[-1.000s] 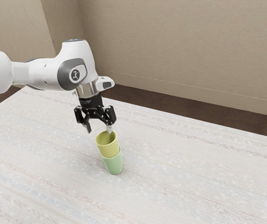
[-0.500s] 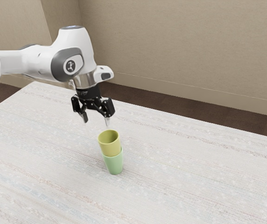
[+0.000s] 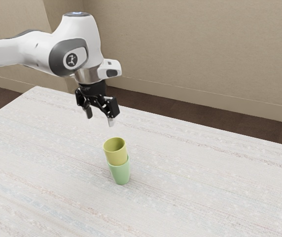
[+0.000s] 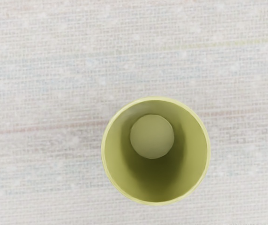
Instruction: Place the left cup onto the right cup
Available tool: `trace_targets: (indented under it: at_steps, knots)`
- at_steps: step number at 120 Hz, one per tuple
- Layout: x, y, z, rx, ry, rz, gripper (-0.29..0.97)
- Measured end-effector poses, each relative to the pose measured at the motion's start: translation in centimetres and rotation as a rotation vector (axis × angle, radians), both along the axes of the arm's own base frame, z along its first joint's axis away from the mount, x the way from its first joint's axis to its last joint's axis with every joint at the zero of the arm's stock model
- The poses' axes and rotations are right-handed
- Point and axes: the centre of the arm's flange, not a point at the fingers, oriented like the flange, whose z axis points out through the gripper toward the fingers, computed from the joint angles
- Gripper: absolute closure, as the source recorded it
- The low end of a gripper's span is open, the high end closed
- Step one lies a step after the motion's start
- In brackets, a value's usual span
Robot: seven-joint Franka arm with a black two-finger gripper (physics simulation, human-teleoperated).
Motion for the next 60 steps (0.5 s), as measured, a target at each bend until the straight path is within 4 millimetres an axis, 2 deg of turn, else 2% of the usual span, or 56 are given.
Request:
trace_targets:
  at_steps: [44,60]
  knots:
    - [1.2,-0.5,3.6,0.063,-0.048,-0.203,0.0]
    - [1.4,-0.1,4.6,0.066,-0.05,-0.241,0.0]
